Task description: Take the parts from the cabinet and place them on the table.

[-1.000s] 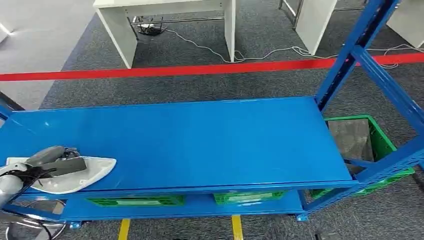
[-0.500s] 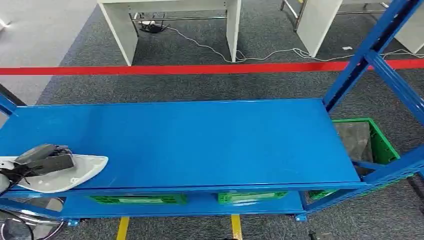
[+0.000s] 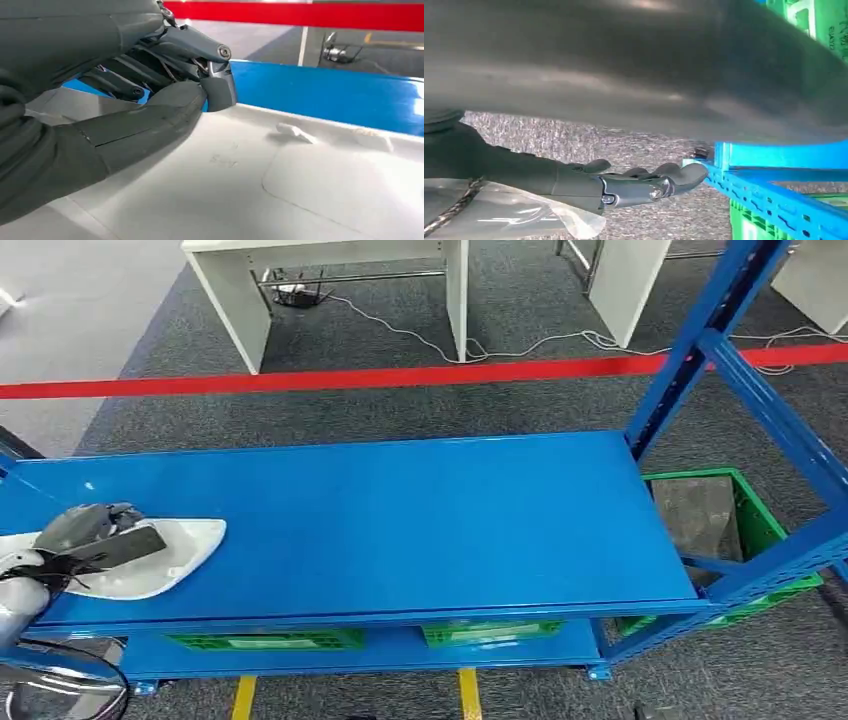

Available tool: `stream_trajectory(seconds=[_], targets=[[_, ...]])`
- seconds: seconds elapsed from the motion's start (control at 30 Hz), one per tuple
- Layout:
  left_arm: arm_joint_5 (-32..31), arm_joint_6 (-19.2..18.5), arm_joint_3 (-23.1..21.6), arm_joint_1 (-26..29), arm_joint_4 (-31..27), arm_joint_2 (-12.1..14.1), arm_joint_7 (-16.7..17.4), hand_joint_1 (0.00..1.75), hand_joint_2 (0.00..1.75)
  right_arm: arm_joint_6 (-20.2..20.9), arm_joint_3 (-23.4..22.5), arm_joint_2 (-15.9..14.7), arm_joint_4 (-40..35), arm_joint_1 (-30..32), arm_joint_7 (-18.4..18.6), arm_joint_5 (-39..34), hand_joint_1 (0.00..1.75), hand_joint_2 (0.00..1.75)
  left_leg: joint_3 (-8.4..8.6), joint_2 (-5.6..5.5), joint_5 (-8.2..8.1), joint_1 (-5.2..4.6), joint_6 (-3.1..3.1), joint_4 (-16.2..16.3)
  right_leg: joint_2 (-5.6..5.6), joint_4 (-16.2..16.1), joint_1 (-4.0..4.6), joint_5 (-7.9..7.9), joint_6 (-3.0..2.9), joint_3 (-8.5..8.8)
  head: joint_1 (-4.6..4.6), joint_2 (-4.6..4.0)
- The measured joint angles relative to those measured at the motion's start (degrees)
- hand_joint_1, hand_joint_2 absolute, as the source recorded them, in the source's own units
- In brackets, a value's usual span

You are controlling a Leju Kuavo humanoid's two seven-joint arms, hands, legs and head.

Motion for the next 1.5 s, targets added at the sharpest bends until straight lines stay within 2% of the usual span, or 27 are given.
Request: stream_trajectory(seconds=[0.03,0.1,0.17,0.23,0.3,0.33,0.43,0.47,0.5,0.53,0.6,0.67,0.77,0.83,0.93,0.97,1.0,1.03,1.1,1.13,1.2,1.27,1.3,1.37,1.43,1.47,1.5], targets=[[-0.04,1.09,0.39,-0.03,-0.26,-0.39,-0.04,1.75,1.75,0.00,-0.09,0.04,0.00,-0.01,0.00,0.00,0.00,0.00,1.26,0.00,2.37,0.02,0.17,-3.17,0.10,0.01,0.00,-0.01,0.01,0.07,-0.02,0.00],[-0.42,3.68,1.67,-0.49,-1.38,-0.99,-0.28,1.75,1.75,-0.07,-0.18,0.20,0.00,-0.06,0.00,-0.02,0.00,0.00,5.71,0.00,7.94,0.00,0.76,-13.55,0.21,-0.01,0.00,-0.20,0.29,0.38,-0.04,0.00],[-0.66,6.02,2.74,-1.33,-2.43,-1.77,-0.35,1.75,1.75,-0.13,-0.26,0.22,0.00,-0.09,0.00,-0.04,0.00,0.00,6.87,-0.09,6.96,-0.45,1.17,-16.24,0.23,0.10,0.39,-0.22,0.80,-0.05,-0.02,0.00],[-0.37,7.48,3.68,-1.63,-4.14,-2.76,-0.39,1.75,1.75,-0.22,-0.31,0.28,0.00,0.05,0.00,-0.05,0.00,0.00,6.51,-0.16,6.58,-0.53,1.39,-16.27,0.05,-0.29,0.30,-0.05,1.46,-0.21,0.06,0.00],[0.46,8.40,4.79,-1.71,-6.37,-3.90,-0.59,1.75,1.75,-0.33,-0.44,0.31,0.00,0.01,0.00,-0.09,0.00,0.00,6.97,0.02,7.12,-0.05,2.28,-17.25,0.05,0.00,0.29,-0.61,2.26,-0.53,0.11,0.00],[0.72,8.73,5.36,-2.01,-7.41,-4.57,-0.70,1.75,1.75,-0.35,-0.59,0.31,0.00,-0.02,0.00,-0.11,0.00,0.00,7.05,0.00,7.11,-0.07,2.63,-17.35,-0.09,1.95,0.42,-2.00,2.39,-1.35,0.26,0.00],[0.74,8.79,5.88,-2.30,-8.81,-5.86,-0.70,1.75,1.75,-0.33,-0.74,0.50,0.00,0.07,0.00,-0.07,0.00,0.00,6.96,0.03,7.09,-0.39,3.12,-17.25,-0.11,14.64,0.40,-7.51,2.49,-7.69,0.26,0.00],[0.76,8.79,6.01,-2.19,-9.07,-6.17,-0.70,1.75,1.75,-0.33,-0.79,0.50,0.00,0.16,0.00,-0.09,0.00,0.00,6.99,0.03,7.06,-0.50,3.17,-17.21,-0.09,16.98,0.45,-7.67,2.51,-9.06,0.31,0.00],[0.79,8.79,6.19,-2.09,-9.27,-6.51,-0.70,1.75,1.75,-0.33,-0.87,0.50,0.00,0.24,0.00,-0.09,0.00,0.00,7.05,0.03,7.03,-0.58,3.20,-17.20,-0.10,16.47,0.46,-6.47,2.45,-9.02,0.26,0.00],[0.81,8.79,6.34,-2.04,-9.51,-6.67,-0.70,1.75,1.75,-0.33,-1.07,0.50,0.00,0.26,0.00,-0.11,0.00,0.00,7.11,0.01,7.00,-0.63,3.21,-17.15,-0.10,13.46,0.50,-4.13,2.30,-7.81,0.28,0.00],[0.83,8.77,6.65,-2.07,-10.05,-6.91,-0.70,1.75,1.75,-0.33,-1.18,0.50,0.00,0.25,0.00,-0.11,0.00,0.00,7.26,-0.02,6.75,-0.63,2.99,-16.89,-0.10,3.01,0.56,1.19,1.76,-2.83,0.28,0.00],[0.87,8.79,6.85,-2.17,-10.34,-7.04,-0.70,1.75,1.75,-0.33,-1.20,0.50,0.00,0.07,0.00,-0.11,0.00,0.00,6.82,-0.16,6.52,-1.06,2.49,-16.30,0.01,-0.30,0.61,0.62,1.44,-0.96,0.15,0.00],[1.33,9.23,7.06,-2.10,-10.54,-7.26,-1.09,1.75,1.75,-0.35,-1.27,0.55,0.00,0.26,0.00,-0.11,0.00,0.00,6.82,-0.16,6.85,-0.88,1.75,-16.62,0.07,-0.15,0.80,0.93,0.75,-1.14,0.17,0.00],[1.97,10.01,7.54,-2.13,-11.58,-7.47,-1.60,1.75,1.75,-0.42,-1.33,0.83,0.00,0.22,0.00,-0.13,0.00,0.00,6.22,-0.09,5.18,-0.72,1.04,-14.95,0.01,-0.55,0.35,1.26,0.12,-0.93,-0.06,0.00],[3.56,11.31,8.13,-2.05,-13.75,-8.64,-1.64,1.75,1.75,-0.50,-1.60,0.87,0.00,0.23,0.02,-0.24,0.00,0.00,1.00,-0.11,-0.79,-0.31,0.19,-2.79,-0.09,-0.54,0.35,1.21,-0.09,-0.92,-0.16,0.00],[4.27,11.61,8.20,-1.74,-14.65,-9.32,-1.64,1.75,1.75,-0.53,-1.64,0.87,0.00,0.24,0.02,-0.26,0.00,0.00,-0.23,-0.10,-1.54,-0.19,0.06,-0.02,-0.12,-0.53,0.34,1.20,-0.09,-0.92,-0.18,0.00],[4.99,12.10,8.33,-1.41,-15.85,-10.10,-1.64,1.75,1.75,-0.66,-1.66,0.96,0.00,0.28,0.02,-0.28,0.00,0.00,-0.31,-0.10,-0.93,-0.05,0.02,0.17,-0.13,-0.52,0.33,1.19,-0.07,-0.88,-0.13,0.00],[5.72,12.74,8.51,-1.18,-17.13,-10.95,-1.75,1.75,1.75,-0.74,-1.68,1.14,0.00,0.28,0.02,-0.28,0.00,0.00,0.63,-0.10,0.79,0.08,0.05,-1.82,-0.12,-0.51,0.33,1.19,-0.06,-0.88,-0.18,0.00],[7.11,14.55,8.86,-1.03,-19.55,-12.16,-2.27,1.75,1.75,-0.85,-1.71,1.44,0.00,0.26,0.02,-0.28,0.00,0.00,5.19,-0.09,6.08,0.19,0.24,-11.27,-0.07,-0.51,0.32,1.12,0.07,-0.66,-0.20,0.00],[7.71,15.71,9.10,-0.98,-20.95,-13.09,-2.75,1.75,1.75,-0.98,-1.77,1.66,-0.02,0.28,0.02,-0.28,0.00,0.00,6.87,-0.09,6.99,0.19,0.40,-15.16,-0.05,-0.53,0.33,1.09,0.31,-0.64,-0.15,0.00],[8.88,18.11,9.51,-0.30,-23.98,-15.11,-3.48,1.75,1.75,-1.12,-2.17,1.81,-0.09,0.27,0.04,-0.31,0.00,0.00,7.34,-0.10,6.11,-0.29,1.12,-16.47,-0.02,-0.43,0.60,1.28,1.17,-1.22,-0.13,0.00],[10.46,19.80,9.51,1.02,-27.11,-17.25,-3.91,1.75,1.75,-1.29,-2.58,2.16,-0.11,0.44,0.07,-0.31,0.00,0.00,7.15,-0.20,6.20,-0.48,1.68,-16.45,-0.13,-0.92,0.47,1.56,1.79,-1.02,-0.13,0.00],[11.30,20.25,9.51,1.40,-28.46,-17.93,-4.15,1.75,1.75,-1.33,-2.71,2.23,-0.17,0.43,0.07,-0.33,0.00,0.00,7.44,-0.17,6.59,-0.16,2.27,-17.24,-0.12,-0.89,0.57,1.32,2.26,-1.00,-0.07,0.00],[12.98,20.72,9.51,1.67,-30.86,-19.67,-4.68,1.75,1.75,-1.47,-2.97,2.32,-0.31,0.42,0.11,-0.39,0.00,0.00,7.61,-0.06,6.79,-0.06,3.00,-17.38,-0.21,2.74,0.51,-1.51,2.47,-2.92,0.13,0.00],[13.92,21.14,9.51,2.39,-32.75,-20.90,-5.05,1.75,1.75,-1.44,-3.06,2.58,-0.35,0.59,0.13,-0.37,0.00,0.00,7.54,0.00,6.74,-0.28,3.36,-17.37,-0.21,12.23,0.48,-5.80,2.56,-7.16,0.04,0.00],[14.14,21.12,9.51,2.71,-33.31,-21.40,-5.09,1.75,1.75,-1.44,-3.08,2.67,-0.35,0.71,0.13,-0.37,0.00,0.00,7.50,-0.01,6.76,-0.42,3.42,-17.33,-0.22,15.75,0.51,-6.90,2.58,-8.81,0.15,0.00],[14.27,21.12,9.51,3.12,-33.68,-21.75,-5.14,1.75,1.75,-1.44,-3.08,2.69,-0.37,0.80,0.13,-0.39,0.00,0.00,7.53,-0.02,6.76,-0.51,3.43,-17.33,-0.21,16.74,0.53,-6.60,2.57,-9.31,0.11,0.00]])
